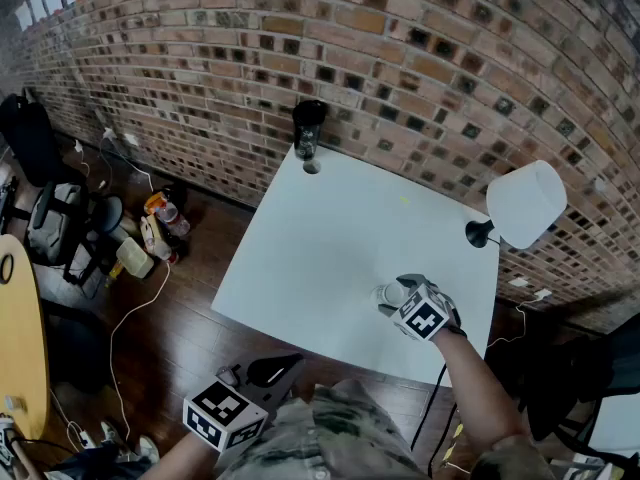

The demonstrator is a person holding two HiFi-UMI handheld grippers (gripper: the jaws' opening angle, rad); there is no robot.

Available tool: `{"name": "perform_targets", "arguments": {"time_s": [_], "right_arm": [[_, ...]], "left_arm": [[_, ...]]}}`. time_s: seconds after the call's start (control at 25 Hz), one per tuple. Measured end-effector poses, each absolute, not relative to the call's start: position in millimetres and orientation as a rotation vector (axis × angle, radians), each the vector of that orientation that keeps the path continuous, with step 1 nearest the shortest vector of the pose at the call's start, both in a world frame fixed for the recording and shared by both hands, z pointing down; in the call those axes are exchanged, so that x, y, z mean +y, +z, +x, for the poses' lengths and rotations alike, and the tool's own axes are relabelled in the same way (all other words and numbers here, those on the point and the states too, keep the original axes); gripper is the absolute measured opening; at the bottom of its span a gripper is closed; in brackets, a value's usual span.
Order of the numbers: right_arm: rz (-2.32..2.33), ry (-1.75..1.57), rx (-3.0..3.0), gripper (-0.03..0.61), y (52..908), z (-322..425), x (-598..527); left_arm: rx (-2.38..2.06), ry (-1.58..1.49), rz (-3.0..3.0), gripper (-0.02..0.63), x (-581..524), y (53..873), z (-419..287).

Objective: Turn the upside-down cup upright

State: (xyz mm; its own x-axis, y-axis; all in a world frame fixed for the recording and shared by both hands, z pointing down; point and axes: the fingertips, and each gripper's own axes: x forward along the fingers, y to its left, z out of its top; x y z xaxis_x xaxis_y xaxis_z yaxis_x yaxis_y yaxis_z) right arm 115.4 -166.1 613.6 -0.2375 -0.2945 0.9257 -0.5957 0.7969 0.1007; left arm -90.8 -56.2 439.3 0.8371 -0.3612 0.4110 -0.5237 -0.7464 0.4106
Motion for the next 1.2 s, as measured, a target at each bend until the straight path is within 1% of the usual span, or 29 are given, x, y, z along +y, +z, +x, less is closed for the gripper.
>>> {"name": "perform_targets", "arguments": {"time_s": [0.12, 0.2, 0.24, 0.32, 0.4, 0.64, 0.88, 1.2], "right_arm": [[0.627, 0.343, -1.765, 0.330, 631, 118, -178], [0.594, 0.360, -1.737, 0.330, 640, 119, -183], [0.578, 0.372, -1.733, 0.324, 644, 119, -184], [0.551, 0.382, -1.733, 0.274, 650, 118, -182], [0.546, 0.374, -1.753, 0.272, 649, 118, -182], [0.781, 0.435, -2.011, 0.272, 624, 129, -194], [0.927, 0.466, -2.224, 0.272, 624, 158, -177], [0.864, 0.416, -2.172, 0.270, 656, 200, -146]], "left_arm": [[-0.627, 0.448, 2.497, 0.006, -71, 456, -108], [-0.627, 0.457, 2.494, 0.006, -79, 464, -118], [-0.632, 0.450, 2.485, 0.006, -81, 465, -120], [-0.653, 0.436, 2.471, 0.006, -85, 467, -122], [-0.690, 0.422, 2.462, 0.006, -89, 468, -119], [-0.702, 0.382, 2.472, 0.006, -89, 451, -88], [-0.701, 0.410, 2.480, 0.006, -89, 446, -48], [-0.695, 0.471, 2.478, 0.006, -81, 447, 1]]}}
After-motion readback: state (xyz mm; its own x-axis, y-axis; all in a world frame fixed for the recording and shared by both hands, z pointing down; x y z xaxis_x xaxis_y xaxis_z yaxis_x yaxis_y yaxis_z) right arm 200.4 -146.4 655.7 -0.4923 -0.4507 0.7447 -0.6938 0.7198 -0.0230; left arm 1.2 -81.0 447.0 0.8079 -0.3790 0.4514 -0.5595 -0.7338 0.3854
